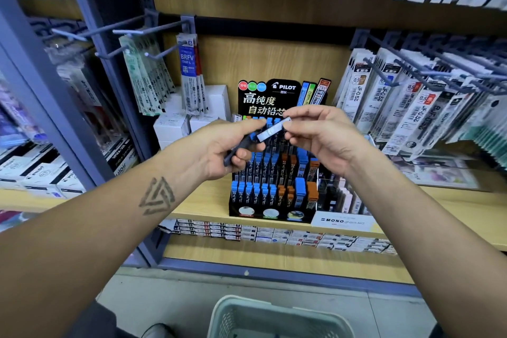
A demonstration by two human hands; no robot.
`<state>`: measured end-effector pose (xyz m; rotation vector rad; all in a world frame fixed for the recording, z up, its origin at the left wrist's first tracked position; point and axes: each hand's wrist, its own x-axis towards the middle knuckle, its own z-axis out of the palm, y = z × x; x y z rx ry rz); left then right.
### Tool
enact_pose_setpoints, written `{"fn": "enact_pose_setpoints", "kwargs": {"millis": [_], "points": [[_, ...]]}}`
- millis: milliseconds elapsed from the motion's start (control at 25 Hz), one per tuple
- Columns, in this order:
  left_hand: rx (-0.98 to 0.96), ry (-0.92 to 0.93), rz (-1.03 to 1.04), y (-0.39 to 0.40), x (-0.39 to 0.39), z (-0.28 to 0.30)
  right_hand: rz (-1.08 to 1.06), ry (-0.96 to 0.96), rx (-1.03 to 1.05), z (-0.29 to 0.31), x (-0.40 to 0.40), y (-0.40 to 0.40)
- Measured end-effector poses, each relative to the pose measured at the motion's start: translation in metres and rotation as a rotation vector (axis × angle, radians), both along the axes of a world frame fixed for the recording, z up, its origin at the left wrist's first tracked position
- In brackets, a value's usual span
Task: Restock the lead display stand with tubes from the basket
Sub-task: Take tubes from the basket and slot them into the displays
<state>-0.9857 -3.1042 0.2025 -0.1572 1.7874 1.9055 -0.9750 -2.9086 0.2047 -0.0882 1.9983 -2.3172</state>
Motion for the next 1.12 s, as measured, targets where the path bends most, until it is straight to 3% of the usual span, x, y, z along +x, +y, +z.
{"fn": "enact_pose_setpoints", "kwargs": {"millis": [160,360,520,640,800,1120], "points": [[0.0,0.028,0.01,0.003,0.001,0.001,0.013,0.037,0.019,-0.002,0.004,0.02],[-0.148,0.253,0.036,0.029,0.002,0.001,0.044,0.25,0.556,0.0,0.022,0.039],[-0.148,0.359,-0.029,0.063,0.008,0.002,0.147,0.341,0.703,0.002,0.039,0.049],[-0.091,0.296,-0.022,0.08,0.005,-0.001,0.071,0.28,0.733,-0.003,0.044,0.068],[-0.036,0.051,-0.103,0.086,0.005,-0.004,-0.042,0.127,0.744,-0.021,0.048,0.095],[0.104,-0.077,-0.163,0.082,0.002,-0.006,-0.239,0.215,0.896,-0.037,0.034,0.103]]}}
